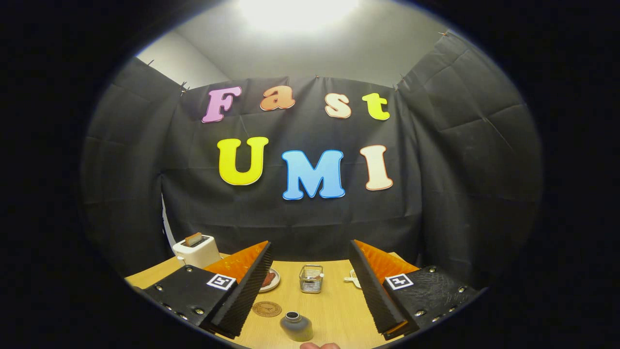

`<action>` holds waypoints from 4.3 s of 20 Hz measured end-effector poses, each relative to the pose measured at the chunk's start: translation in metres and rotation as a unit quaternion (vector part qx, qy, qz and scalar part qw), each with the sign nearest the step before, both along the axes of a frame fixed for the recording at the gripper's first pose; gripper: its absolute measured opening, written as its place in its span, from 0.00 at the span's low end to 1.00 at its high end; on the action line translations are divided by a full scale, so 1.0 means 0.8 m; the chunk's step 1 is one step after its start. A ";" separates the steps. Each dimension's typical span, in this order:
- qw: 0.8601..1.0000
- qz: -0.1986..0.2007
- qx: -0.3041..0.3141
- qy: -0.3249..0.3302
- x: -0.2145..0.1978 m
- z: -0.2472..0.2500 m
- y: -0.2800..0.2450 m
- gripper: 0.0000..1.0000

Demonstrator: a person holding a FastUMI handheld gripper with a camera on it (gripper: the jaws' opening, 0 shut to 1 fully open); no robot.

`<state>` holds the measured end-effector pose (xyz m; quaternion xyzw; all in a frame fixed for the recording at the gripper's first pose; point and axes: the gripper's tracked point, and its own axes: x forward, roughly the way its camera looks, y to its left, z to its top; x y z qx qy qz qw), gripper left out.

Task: Take the bottle from table, then pour the juice into the cup, finally place the bottle on the coaster

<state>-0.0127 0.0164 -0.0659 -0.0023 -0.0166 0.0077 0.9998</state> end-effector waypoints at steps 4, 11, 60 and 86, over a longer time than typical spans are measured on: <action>1.000 0.010 -0.003 0.001 0.001 -0.043 0.012 0.97; 0.999 0.005 -0.004 0.036 0.009 -0.131 0.017 0.97; 0.930 0.021 -0.318 0.185 0.088 -0.258 0.110 0.78; 0.785 0.066 -0.603 0.127 0.126 -0.262 0.174 0.76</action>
